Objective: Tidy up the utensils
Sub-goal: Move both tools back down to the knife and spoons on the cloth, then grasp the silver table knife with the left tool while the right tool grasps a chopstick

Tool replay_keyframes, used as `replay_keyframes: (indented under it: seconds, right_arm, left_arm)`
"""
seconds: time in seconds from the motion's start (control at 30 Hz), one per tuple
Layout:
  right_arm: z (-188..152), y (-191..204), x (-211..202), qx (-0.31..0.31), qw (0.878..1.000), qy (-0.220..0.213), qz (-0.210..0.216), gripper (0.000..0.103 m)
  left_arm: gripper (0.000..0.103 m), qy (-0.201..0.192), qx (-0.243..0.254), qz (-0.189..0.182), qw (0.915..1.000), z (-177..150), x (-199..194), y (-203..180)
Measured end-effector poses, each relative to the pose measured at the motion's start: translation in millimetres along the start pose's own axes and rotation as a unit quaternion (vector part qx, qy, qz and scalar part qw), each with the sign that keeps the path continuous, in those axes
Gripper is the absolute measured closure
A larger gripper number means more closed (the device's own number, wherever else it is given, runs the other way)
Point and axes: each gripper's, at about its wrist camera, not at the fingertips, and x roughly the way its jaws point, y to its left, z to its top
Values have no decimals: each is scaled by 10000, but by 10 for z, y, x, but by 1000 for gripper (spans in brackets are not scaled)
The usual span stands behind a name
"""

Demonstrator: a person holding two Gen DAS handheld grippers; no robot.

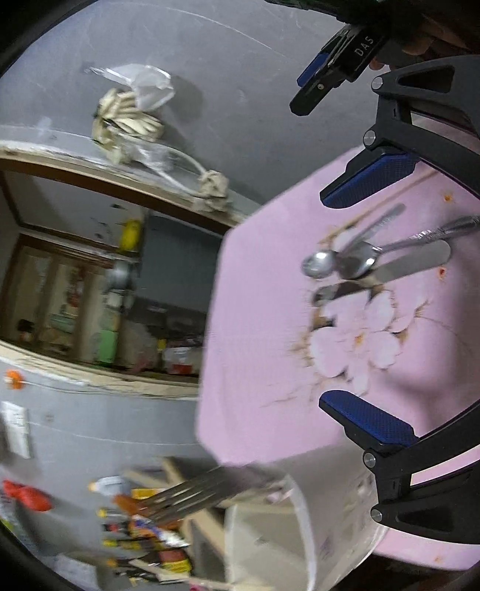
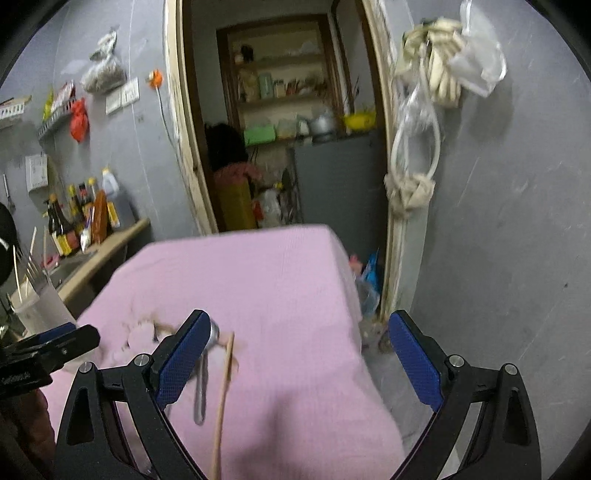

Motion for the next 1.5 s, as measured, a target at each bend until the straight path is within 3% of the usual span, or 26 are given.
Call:
replay_keyframes:
  seconds: [0.3,0.33,0.4,0.43,0.5,0.7,0.8,0.93,0.97,1.03,1.2,1.3,1.5]
  right_arm:
    - [-268,21,433,-115,9974,656,257,11]
    - [-295,43,483,-140,9963,760,376,16]
    - [-312,84,549,-187,9946,872,526,36]
    - [-333,158,635,-292,9918,1042,673,39]
    - [-349,234,702,-356,9889,1181,824,50]
    - [-393,463,940,-594,9786,1586,1166,60]
    - [-431,570,1061,-767,9724,1879,1148,69]
    - [-442,625,1068,-909,9731,1865,1005,80]
    - [-441,603,1043,-906,9736,1862,957,84]
    - [-449,554,998,-879,9748,1847,887,88]
    - [-440,390,946,-754,9756,1869,872,89]
    - [-429,353,977,-701,9748,1901,930,89]
    - [-374,402,1077,-730,9734,1990,873,88]
  left_arm:
    - [42,818,-120,-121,9965,-161,517,67]
    - [47,885,-115,-152,9959,-177,558,58]
    - [53,1078,-102,-255,9938,-205,662,36]
    - [56,1167,-108,-293,9927,-217,706,30]
    - [59,1253,-148,-314,9915,-240,747,39]
    - [63,1232,-278,-281,9916,-259,712,93]
    - [63,1263,-299,-304,9911,-254,705,103]
    - [63,1301,-304,-362,9904,-222,733,122]
    - [64,1317,-288,-384,9901,-219,740,117]
    - [76,1428,-267,-490,9882,-219,782,101]
    - [84,1616,-125,-512,9854,-217,887,43]
    - [85,1755,-307,-731,9813,-193,969,56]
    - [86,1870,-104,-753,9794,-143,1049,-31]
